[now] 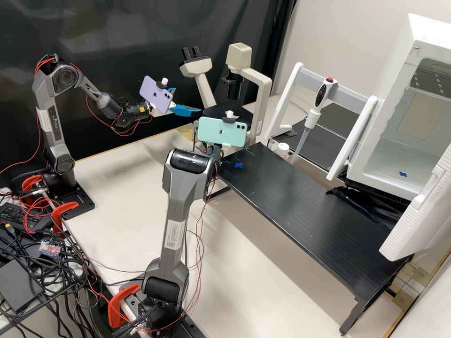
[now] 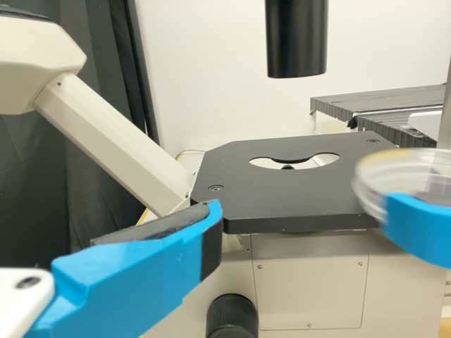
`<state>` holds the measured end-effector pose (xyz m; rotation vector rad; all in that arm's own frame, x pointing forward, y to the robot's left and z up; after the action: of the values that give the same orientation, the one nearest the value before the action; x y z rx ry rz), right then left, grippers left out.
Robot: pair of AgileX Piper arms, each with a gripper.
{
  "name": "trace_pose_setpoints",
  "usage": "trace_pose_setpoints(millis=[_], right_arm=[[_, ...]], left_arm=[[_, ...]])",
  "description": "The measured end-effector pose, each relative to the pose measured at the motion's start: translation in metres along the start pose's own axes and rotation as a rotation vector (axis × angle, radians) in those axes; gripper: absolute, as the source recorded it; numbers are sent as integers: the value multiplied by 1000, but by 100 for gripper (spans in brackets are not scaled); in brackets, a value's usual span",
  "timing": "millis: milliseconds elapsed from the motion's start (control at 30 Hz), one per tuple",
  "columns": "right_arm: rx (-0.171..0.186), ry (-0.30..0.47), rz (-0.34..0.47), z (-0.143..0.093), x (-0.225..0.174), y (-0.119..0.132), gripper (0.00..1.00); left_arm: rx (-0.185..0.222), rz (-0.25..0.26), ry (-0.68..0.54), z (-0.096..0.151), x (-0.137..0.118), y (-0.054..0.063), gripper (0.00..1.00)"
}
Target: Move the petri dish to the bench
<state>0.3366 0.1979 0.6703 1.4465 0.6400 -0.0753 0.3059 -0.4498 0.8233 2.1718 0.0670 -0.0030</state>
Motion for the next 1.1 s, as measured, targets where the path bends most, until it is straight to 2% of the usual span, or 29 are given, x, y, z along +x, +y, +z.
trace_pose_setpoints(millis=[133, 333, 533, 1100], right_arm=[[-15, 13, 30, 2, -24, 4, 0], [-10, -33, 72, 23, -61, 11, 0], [5, -84, 92, 44, -91, 7, 0], [14, -84, 164, 67, -140, -2, 0]], left_arm=[[0, 0, 0, 0, 0, 0, 100], [0, 0, 0, 0, 0, 0, 100], [0, 0, 0, 0, 0, 0, 100], [0, 0, 0, 0, 0, 0, 100]])
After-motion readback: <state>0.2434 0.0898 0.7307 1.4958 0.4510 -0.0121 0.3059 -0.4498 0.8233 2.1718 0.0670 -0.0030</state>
